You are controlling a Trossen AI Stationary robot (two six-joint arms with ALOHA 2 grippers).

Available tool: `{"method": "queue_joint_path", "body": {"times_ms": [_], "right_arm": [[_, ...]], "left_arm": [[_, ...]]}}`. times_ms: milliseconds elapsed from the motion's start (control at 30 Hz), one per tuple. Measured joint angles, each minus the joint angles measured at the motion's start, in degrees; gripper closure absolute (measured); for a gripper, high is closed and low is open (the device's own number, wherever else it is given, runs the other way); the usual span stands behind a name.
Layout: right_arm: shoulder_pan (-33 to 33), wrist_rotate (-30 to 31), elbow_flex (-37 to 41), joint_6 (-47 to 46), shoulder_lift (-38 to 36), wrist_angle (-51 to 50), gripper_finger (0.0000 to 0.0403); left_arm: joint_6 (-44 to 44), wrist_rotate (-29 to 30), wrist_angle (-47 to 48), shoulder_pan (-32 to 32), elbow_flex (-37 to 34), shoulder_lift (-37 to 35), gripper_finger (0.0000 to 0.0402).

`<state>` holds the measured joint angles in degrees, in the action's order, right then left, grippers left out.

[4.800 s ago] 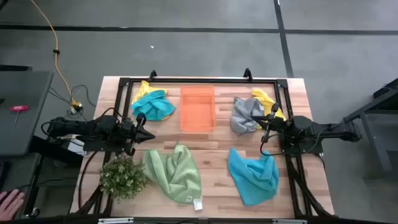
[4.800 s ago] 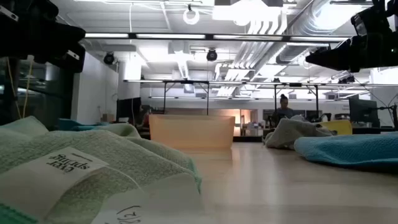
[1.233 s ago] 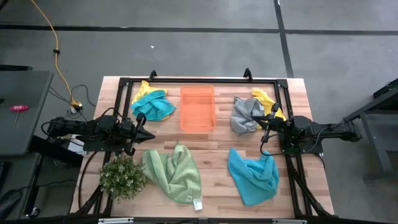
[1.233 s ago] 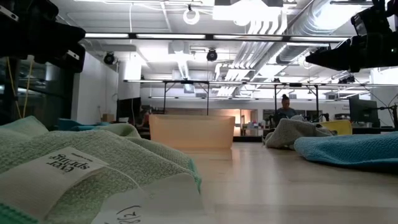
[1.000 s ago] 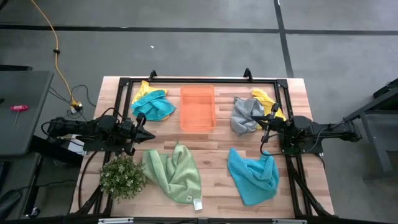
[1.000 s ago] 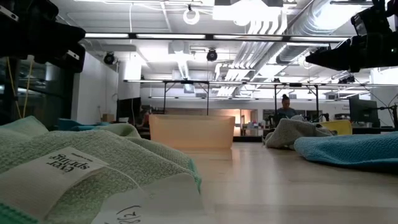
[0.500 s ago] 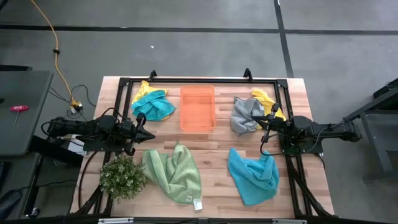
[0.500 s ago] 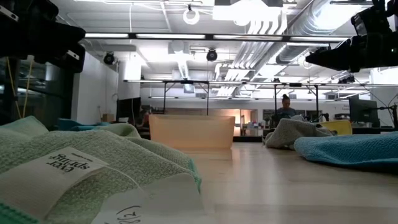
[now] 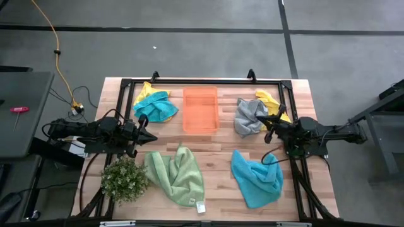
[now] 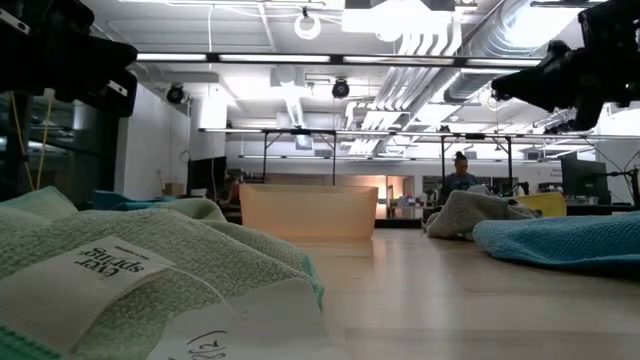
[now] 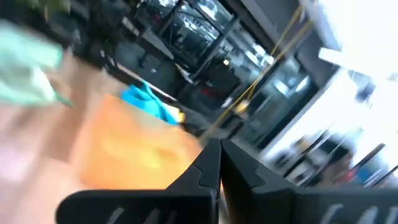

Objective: Fold microfiber towels
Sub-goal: Fold the bottom blue microfiber cloth

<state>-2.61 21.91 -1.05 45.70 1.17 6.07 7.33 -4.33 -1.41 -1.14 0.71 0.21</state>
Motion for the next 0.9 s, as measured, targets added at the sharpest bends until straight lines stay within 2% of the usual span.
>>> {"method": "queue_joint_path", "body": {"times_ms": [67,167,233,367,500,633,700,800,900], "right_arm": [[0.0,0.0,0.0,4.1,0.0,-0.4,0.0403],[0.0,-1.0,0.0,2.3,0.0,-0.4,0.0403],[0.0,-3.3,0.0,-7.1,0.0,-0.5,0.0403],[0.0,-15.2,0.0,-34.8,0.2,4.1,0.0403],[0.0,-19.3,0.0,-50.2,0.9,13.9,0.0403],[0.0,-20.5,0.1,-53.7,4.2,29.0,0.0403],[-0.1,-23.4,0.0,-53.7,6.8,33.6,0.0403],[-0.1,-26.6,-1.7,-53.8,12.2,32.7,0.0403],[-0.2,-26.7,-4.4,-53.8,19.2,29.3,0.0403]], "left_arm": [[0.0,0.0,0.0,0.0,0.0,0.0,0.0398],[0.0,0.0,0.0,0.0,0.0,0.0,0.0398],[0.0,0.0,0.0,0.0,0.0,0.0,0.0398],[0.0,0.0,0.0,0.0,0.0,0.0,0.0398],[0.0,0.0,0.0,0.0,0.0,0.0,0.0398],[0.0,0.0,0.0,0.0,0.0,0.0,0.0398],[0.0,0.0,0.0,0.0,0.0,0.0,0.0398],[0.0,0.0,0.0,0.0,0.0,0.0,0.0398],[0.0,0.0,0.0,0.0,0.0,0.0,0.0398]]}}
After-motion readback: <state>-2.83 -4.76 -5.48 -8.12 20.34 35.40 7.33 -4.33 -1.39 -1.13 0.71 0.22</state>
